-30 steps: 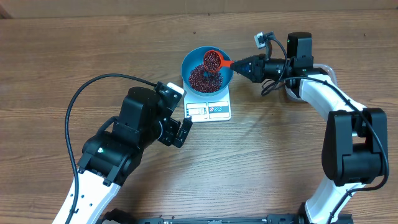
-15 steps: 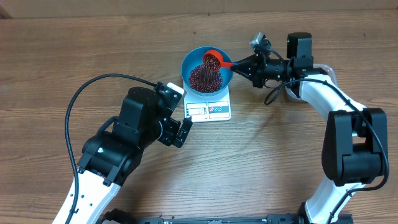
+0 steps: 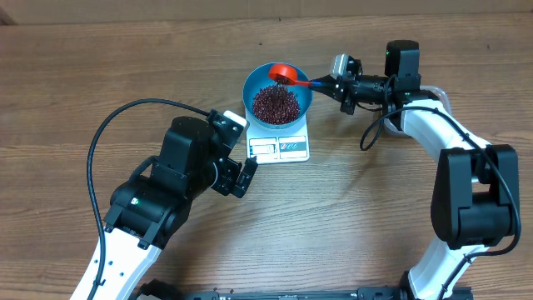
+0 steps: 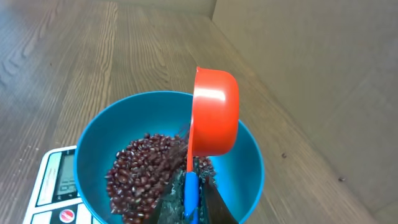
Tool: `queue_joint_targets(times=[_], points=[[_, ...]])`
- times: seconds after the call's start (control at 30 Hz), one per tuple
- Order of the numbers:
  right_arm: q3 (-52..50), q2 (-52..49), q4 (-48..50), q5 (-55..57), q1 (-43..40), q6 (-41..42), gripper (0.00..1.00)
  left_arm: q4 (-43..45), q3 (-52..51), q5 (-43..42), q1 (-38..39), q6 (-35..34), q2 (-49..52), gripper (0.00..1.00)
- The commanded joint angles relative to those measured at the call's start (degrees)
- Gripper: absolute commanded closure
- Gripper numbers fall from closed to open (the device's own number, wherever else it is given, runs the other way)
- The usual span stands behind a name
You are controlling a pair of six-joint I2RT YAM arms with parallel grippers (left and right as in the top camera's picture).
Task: Scoop item into bowl and weigh 150g on scale
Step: 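Move the empty red scoop back to the clear bean tub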
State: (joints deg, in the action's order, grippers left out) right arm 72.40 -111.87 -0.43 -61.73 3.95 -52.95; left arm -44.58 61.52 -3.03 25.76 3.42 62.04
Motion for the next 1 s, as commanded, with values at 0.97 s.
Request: queue_joint_targets(times=[0.97], points=[[0.1,9.4,9.8,-6.1,-6.9,37.4,0.96,0.2,0.5,-0.6,-0.2,0.9,-0.7,0.01]])
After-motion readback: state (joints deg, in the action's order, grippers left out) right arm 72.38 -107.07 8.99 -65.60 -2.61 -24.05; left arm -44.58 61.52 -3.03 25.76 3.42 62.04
